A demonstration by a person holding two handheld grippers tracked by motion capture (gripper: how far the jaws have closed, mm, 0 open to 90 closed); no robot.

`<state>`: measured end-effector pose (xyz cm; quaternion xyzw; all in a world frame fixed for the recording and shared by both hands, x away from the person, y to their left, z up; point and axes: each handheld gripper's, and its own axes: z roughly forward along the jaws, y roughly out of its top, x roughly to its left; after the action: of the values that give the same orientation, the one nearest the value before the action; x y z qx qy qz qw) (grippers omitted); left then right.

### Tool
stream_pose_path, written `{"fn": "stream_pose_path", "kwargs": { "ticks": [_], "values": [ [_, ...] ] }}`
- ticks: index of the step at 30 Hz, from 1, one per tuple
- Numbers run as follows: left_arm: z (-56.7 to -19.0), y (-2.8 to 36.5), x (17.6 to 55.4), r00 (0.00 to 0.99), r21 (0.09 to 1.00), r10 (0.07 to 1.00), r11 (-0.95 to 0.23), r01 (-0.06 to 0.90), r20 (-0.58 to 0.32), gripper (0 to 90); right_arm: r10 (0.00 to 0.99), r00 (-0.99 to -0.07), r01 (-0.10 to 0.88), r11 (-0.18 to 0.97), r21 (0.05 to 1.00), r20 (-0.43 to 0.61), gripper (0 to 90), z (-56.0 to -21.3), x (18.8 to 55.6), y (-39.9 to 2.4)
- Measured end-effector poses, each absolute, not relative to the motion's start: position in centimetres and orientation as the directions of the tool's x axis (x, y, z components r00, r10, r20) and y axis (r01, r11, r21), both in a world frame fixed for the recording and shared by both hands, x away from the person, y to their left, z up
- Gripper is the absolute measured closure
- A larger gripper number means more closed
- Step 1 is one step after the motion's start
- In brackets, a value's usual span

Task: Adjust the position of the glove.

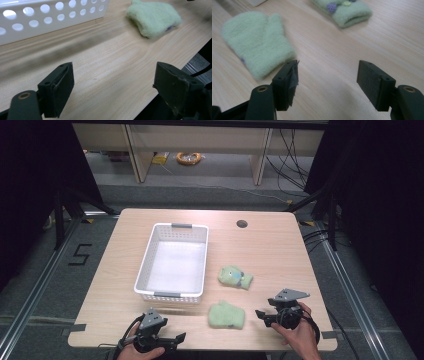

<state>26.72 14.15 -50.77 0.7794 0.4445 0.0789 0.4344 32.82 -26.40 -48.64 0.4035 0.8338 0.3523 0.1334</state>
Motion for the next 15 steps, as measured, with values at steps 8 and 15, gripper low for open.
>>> {"fn": "stream_pose_path", "kwargs": {
  "ticks": [8,15],
  "values": [
    [-50.7,13.6,26.7,0.611,0.744,0.744,-0.241,0.623,-0.271,18.7,0.742,-0.667,0.562,0.443,0.698,0.066,40.3,-48.4,32.8,-26.1],
    [-50.3,12.5,26.7,0.627,0.754,0.726,-0.236,0.613,-0.282,22.2,0.713,-0.698,0.526,0.456,0.718,0.059,44.3,-48.1,32.8,-25.3]
  ]
}}
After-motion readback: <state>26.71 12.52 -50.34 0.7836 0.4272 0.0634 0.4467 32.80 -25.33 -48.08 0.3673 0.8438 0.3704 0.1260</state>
